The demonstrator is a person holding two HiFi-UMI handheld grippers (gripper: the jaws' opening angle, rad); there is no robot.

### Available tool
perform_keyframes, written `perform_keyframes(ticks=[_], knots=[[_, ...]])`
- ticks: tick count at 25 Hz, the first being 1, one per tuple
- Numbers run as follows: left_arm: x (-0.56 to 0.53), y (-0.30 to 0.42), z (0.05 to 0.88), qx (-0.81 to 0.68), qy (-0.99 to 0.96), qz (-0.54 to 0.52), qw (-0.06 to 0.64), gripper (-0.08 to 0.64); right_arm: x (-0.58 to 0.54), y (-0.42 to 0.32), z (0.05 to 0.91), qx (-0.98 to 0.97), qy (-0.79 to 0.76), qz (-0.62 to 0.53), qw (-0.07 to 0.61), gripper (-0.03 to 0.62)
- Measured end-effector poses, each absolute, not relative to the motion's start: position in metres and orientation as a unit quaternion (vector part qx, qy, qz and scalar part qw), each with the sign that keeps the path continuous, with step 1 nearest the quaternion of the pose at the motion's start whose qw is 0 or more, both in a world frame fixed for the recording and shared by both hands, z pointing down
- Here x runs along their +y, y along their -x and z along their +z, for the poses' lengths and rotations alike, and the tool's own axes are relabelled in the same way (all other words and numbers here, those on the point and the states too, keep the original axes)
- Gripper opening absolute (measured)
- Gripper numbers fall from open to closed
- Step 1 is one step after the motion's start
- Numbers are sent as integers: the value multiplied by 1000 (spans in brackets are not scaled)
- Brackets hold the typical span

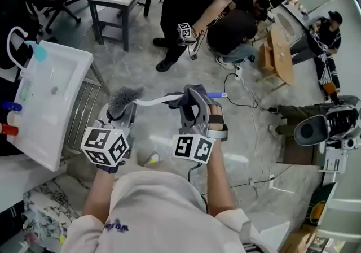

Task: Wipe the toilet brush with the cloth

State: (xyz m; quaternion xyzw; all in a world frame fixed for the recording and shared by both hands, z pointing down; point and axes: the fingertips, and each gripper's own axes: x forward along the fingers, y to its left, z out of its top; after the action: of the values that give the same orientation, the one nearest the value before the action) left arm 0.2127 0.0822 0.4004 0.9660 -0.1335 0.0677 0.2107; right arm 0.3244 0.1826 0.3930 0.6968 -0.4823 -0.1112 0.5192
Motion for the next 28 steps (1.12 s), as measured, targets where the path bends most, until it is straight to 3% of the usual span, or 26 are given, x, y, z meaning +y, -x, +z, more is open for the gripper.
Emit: perform_keyframes(ticks=[17, 28], knots=[[156, -248, 381, -76, -984, 74, 144, 78, 295, -395, 385, -415, -755, -87, 500, 149], [149, -233, 387, -83, -979, 76, 169, 77, 319, -408, 390, -413, -762, -74, 494, 153]])
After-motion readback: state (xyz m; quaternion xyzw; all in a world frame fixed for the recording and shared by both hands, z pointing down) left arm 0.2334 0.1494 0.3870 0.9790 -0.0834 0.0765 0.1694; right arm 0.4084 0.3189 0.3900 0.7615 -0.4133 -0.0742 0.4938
